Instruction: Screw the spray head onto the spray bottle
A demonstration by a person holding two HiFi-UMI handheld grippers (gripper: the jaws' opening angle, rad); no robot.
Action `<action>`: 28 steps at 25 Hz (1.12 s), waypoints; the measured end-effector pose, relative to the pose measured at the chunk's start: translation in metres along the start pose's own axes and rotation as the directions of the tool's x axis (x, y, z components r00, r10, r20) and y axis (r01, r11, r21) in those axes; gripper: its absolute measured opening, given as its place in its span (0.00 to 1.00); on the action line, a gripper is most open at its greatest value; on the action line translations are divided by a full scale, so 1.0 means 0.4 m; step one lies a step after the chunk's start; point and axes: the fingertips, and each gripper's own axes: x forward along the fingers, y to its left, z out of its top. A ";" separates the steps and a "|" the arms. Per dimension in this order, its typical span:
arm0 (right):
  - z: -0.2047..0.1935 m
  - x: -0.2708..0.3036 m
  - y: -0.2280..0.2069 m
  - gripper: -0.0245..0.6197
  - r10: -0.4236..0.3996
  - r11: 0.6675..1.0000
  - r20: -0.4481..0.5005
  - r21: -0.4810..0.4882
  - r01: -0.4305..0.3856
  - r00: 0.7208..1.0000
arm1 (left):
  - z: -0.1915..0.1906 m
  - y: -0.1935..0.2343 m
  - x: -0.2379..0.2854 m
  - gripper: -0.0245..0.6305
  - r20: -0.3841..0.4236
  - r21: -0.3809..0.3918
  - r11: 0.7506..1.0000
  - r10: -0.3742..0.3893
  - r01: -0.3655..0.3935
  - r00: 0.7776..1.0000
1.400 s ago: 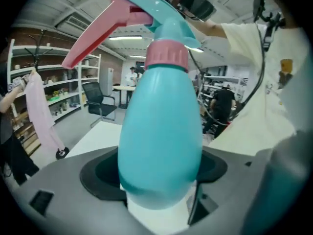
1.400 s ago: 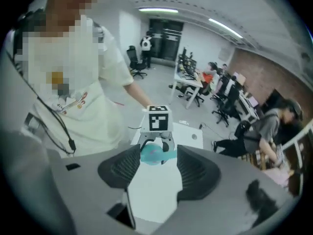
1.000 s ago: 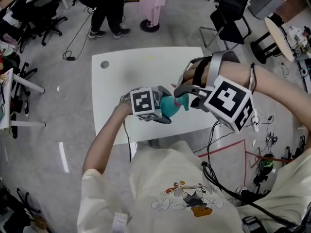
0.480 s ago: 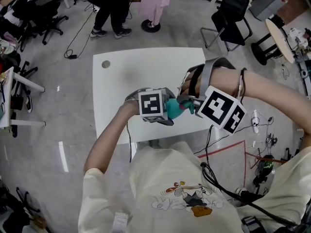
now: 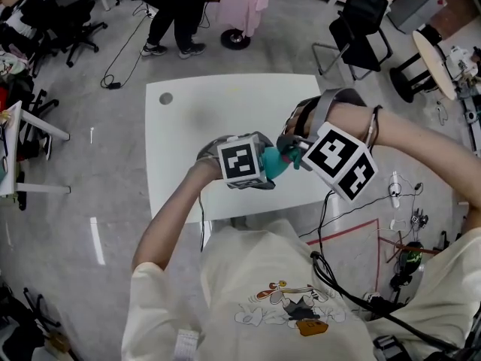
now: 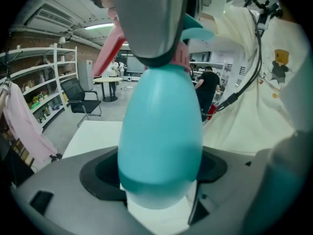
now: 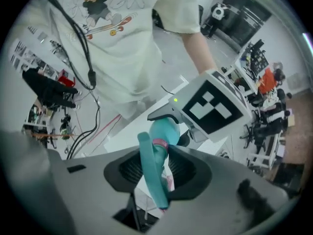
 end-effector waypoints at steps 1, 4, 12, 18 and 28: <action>-0.006 0.002 -0.008 0.24 0.007 0.999 0.004 0.048 -0.007 1.000 | -0.002 0.012 -0.004 0.66 -0.002 -0.013 1.000 0.028 -0.028 1.000; -0.023 0.004 -0.028 0.24 0.036 0.979 0.016 0.200 -0.039 0.999 | -0.001 0.046 -0.020 0.66 0.006 -0.055 0.991 0.124 -0.124 0.992; -0.057 -0.001 -0.053 0.24 0.081 0.797 0.114 0.590 -0.134 0.990 | 0.004 0.116 -0.036 0.66 0.031 -0.198 0.907 0.385 -0.372 0.922; -0.080 -0.003 -0.082 0.24 0.058 0.606 0.184 0.775 -0.181 0.981 | -0.007 0.161 -0.059 0.66 -0.015 -0.244 0.813 0.542 -0.529 0.840; -0.105 0.005 -0.129 0.24 -0.087 0.243 0.259 0.942 -0.232 0.962 | -0.040 0.216 -0.088 0.66 -0.086 -0.337 0.647 0.702 -0.684 0.707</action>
